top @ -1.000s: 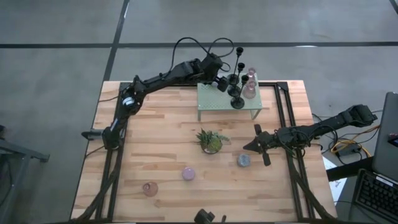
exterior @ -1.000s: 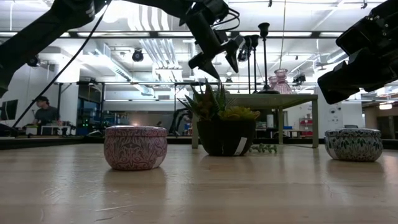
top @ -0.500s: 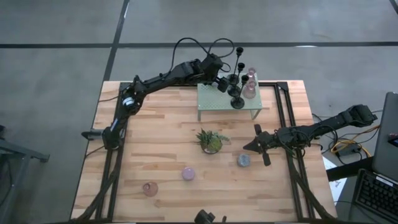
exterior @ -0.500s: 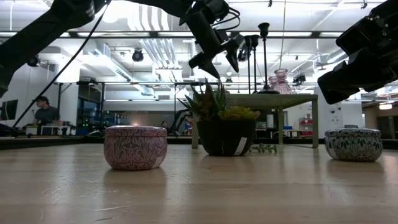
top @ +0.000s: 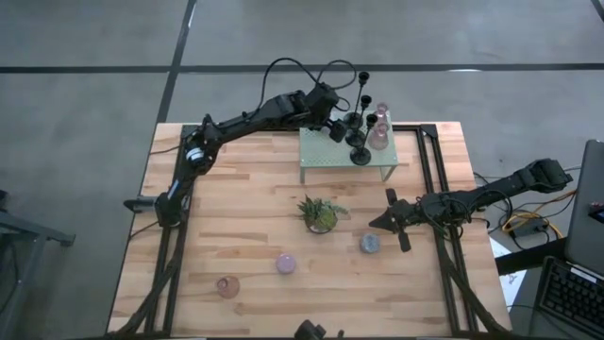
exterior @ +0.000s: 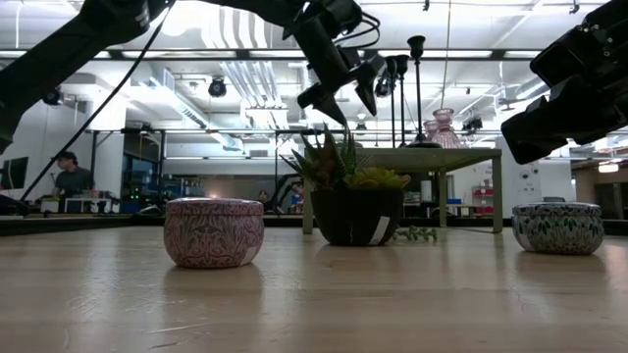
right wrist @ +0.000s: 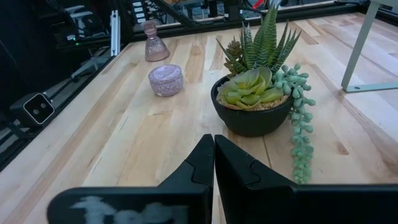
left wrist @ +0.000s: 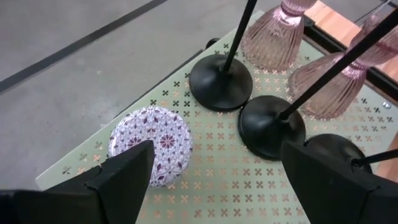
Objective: Pick & Place candle stick holders
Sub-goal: Put the left pink scented candle on the shelf
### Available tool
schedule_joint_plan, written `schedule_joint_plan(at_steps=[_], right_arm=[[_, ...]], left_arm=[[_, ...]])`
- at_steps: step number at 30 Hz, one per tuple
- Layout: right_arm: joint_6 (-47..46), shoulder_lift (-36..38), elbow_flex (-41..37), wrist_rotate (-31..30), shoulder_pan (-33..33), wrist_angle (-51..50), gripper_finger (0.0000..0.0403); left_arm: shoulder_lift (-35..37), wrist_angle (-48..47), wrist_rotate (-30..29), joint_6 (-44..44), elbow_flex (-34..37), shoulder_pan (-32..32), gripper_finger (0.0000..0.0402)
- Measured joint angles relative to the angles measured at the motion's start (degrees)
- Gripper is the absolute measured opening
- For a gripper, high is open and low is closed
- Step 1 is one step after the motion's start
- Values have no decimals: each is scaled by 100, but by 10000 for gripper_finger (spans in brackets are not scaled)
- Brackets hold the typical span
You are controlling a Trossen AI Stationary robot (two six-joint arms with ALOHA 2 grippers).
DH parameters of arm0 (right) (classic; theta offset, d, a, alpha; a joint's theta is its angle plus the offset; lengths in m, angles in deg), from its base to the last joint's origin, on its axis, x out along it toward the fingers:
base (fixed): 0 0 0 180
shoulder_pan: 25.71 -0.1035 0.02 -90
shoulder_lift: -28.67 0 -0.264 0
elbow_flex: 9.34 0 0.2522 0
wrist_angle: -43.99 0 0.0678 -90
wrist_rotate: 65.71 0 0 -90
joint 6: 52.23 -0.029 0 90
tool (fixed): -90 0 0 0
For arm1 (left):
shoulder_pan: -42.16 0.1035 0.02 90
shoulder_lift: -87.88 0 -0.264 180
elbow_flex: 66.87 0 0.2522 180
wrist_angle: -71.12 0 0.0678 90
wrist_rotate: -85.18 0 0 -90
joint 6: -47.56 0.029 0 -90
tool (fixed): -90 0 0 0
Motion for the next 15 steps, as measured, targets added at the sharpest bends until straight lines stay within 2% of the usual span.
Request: schedule_joint_plan(at_steps=[15], right_arm=[[1, 0, 0, -1, 1, -1, 9]], left_arm=[[24, -79, -4, -47, 0, -120, 353]])
